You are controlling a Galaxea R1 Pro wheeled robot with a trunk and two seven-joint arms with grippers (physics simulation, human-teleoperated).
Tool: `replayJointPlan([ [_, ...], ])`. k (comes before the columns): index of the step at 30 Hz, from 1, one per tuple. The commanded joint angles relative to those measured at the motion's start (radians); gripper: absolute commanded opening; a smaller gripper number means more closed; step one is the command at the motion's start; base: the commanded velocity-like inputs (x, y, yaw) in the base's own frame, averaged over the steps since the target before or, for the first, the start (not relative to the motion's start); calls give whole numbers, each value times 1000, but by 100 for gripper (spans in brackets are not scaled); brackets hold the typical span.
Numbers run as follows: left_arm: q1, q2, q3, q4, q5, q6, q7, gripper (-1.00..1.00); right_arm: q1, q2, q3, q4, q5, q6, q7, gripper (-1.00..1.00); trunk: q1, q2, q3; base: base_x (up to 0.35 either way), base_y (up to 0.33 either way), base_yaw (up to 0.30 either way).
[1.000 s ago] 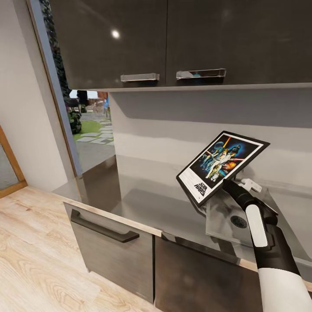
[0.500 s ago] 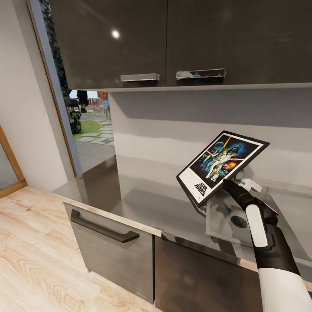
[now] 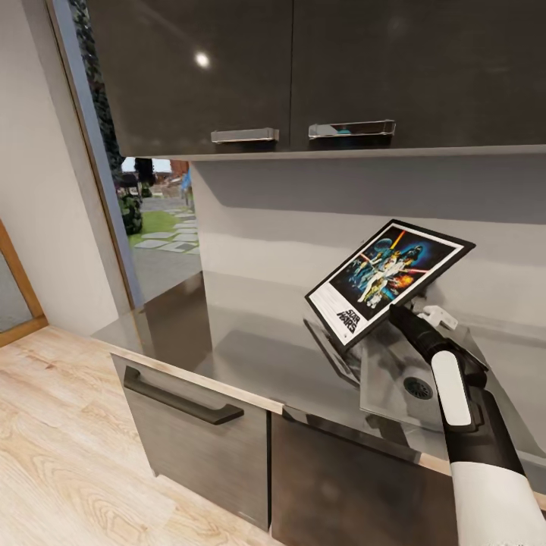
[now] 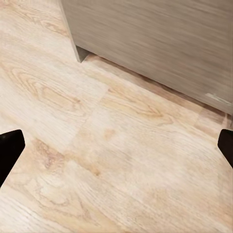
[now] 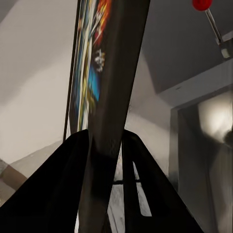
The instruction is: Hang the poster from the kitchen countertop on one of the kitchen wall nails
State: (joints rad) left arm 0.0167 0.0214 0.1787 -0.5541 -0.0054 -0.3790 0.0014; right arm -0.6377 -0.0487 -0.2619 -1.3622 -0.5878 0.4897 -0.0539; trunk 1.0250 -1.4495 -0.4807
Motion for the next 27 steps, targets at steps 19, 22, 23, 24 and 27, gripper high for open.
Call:
replayJointPlan([
  [19,0,0,1,-1,-1,-1,0,100,-25,6,3,-4,-17,6,-10,-100,0,-1,-1,0,0,0],
  [22,0,0,1,-1,-1,0,0,100,-25,7,5,-5,-17,6,-10,-100,0,-1,-1,-80,8,0],
  [23,0,0,1,-1,-1,0,0,100,-25,7,5,-5,-17,6,-10,-100,0,-1,-1,-167,32,0],
  [24,0,0,1,-1,-1,0,0,100,-25,7,5,-5,-17,6,-10,-100,0,-1,-1,-212,47,0],
  [27,0,0,1,-1,0,0,0,100,-25,7,5,-5,-17,6,-10,-100,0,-1,-1,-174,35,0],
])
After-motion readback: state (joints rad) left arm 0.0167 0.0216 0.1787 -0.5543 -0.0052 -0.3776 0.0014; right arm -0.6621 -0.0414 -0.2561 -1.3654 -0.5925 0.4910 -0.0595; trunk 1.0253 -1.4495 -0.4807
